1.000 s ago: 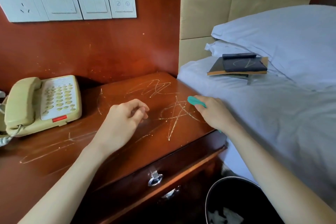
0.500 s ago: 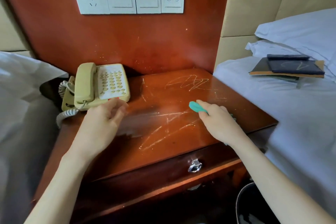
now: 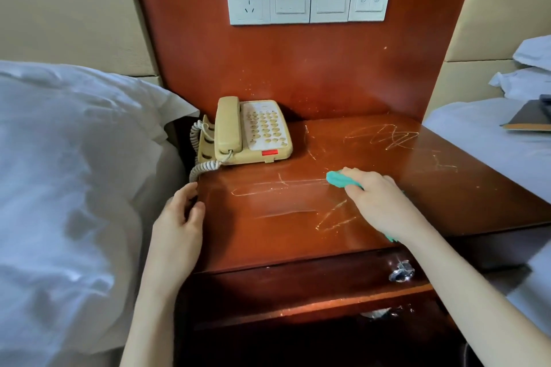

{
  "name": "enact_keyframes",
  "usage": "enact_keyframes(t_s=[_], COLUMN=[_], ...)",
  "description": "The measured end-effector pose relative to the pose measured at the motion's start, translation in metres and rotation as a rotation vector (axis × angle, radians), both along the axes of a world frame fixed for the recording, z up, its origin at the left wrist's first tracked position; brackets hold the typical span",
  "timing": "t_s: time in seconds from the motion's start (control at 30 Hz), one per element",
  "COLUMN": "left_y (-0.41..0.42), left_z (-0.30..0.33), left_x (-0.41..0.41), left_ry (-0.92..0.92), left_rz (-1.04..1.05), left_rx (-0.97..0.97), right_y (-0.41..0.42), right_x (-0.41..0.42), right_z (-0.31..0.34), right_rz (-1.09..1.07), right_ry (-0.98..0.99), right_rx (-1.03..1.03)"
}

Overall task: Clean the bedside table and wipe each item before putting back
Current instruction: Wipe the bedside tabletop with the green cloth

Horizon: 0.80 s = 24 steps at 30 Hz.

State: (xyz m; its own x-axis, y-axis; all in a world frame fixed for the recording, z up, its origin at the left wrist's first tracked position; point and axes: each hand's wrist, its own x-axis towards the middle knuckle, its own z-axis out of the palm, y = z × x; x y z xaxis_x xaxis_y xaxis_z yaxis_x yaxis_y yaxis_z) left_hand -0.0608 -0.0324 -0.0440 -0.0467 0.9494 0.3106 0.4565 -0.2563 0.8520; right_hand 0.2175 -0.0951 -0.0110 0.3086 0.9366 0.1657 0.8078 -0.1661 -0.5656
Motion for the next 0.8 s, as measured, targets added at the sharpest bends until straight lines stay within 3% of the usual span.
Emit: enact_keyframes(t_s=[0.17, 0.43, 0.8], left_y=[0.001, 0.0, 0.001], left_z=[-0.011, -0.01, -0.01], left_x=[-0.002, -0.001, -0.001], left_ry=[-0.078, -0.143, -0.129], left_rz=[0.054, 0.099, 0.093], left_rx=[-0.125, -0.152, -0.158], right_y=[0.022, 0.079, 0.072], right_x=[-0.02, -0.064, -0.088], right_z=[0.003, 0.005, -0.001], right_rz=[0.079, 0.261, 0.733], right_ry=[0.009, 0.035, 0.013], right_rx=[-0.038, -0.08, -0.117])
